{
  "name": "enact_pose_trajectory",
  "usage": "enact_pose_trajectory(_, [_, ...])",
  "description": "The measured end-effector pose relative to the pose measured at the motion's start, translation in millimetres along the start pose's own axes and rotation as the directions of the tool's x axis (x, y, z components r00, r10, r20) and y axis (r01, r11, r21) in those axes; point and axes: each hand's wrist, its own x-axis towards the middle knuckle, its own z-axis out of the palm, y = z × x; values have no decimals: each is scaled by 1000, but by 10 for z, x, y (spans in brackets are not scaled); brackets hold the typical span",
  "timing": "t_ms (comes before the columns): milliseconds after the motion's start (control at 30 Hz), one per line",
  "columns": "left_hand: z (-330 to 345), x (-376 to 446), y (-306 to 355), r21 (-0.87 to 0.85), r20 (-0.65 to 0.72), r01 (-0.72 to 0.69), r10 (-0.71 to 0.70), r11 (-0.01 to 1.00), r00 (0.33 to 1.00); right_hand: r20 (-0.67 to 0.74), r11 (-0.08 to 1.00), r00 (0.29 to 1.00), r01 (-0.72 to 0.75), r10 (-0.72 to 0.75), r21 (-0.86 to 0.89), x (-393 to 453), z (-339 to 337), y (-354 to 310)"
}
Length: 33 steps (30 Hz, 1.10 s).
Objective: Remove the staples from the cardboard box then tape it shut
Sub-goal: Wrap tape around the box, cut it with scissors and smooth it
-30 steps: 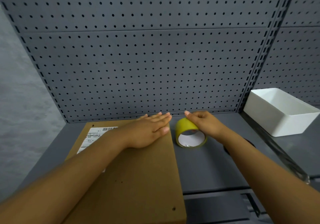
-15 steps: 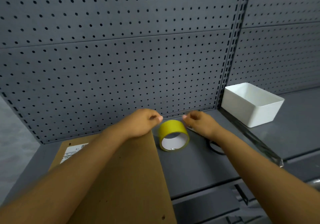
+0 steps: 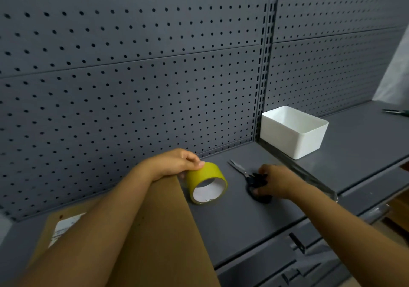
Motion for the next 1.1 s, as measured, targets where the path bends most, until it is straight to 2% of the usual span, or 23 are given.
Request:
enact_pose_trajectory(133, [34, 26, -21, -118, -36, -13, 9, 993, 999, -49, 999, 998, -50, 50, 8, -30, 51, -54])
enact_pose_trajectory(233, [29, 48, -43, -126, -74, -6, -4, 992, 997, -83, 989, 995, -48, 59, 137, -88, 52, -112])
enact_pose_trajectory(300, [46, 51, -40, -143, -98, -10, -4, 990, 995, -190, 965, 981, 22, 29, 262, -140, 64, -142])
enact_pose_trajectory(367, [69, 49, -37, -172, -119, -22, 2, 985, 993, -267, 898, 963, 142, -29, 416, -228, 94, -181])
enact_pose_trajectory(433, [79, 42, -42, -197, -136, -12, -15, 980, 991, -268, 770, 961, 224, -72, 598, -338, 136, -242])
enact_pose_trajectory(533, [84, 54, -59, -229, -164, -9, -29, 973, 986, -212, 607, 962, 274, -173, 746, -543, 179, -377])
enact_pose_trajectory(800, [117, 25, -40, -250, -221, -68, 12, 966, 975, -14, 437, 938, 174, -345, 882, -894, 298, -663])
enact_pose_trajectory(867, [125, 18, -25, -258, -245, -66, 1, 964, 969, 63, 420, 914, 122, -401, 899, -943, 323, -691])
enact_pose_trajectory(933, [126, 17, -31, -276, -243, -63, -6, 959, 970, 166, 446, 884, 53, -438, 893, -989, 331, -689])
enact_pose_trajectory(1100, [123, 38, -74, -298, -227, -72, 3, 952, 974, 340, 480, 828, -99, -446, 871, -1077, 288, -626])
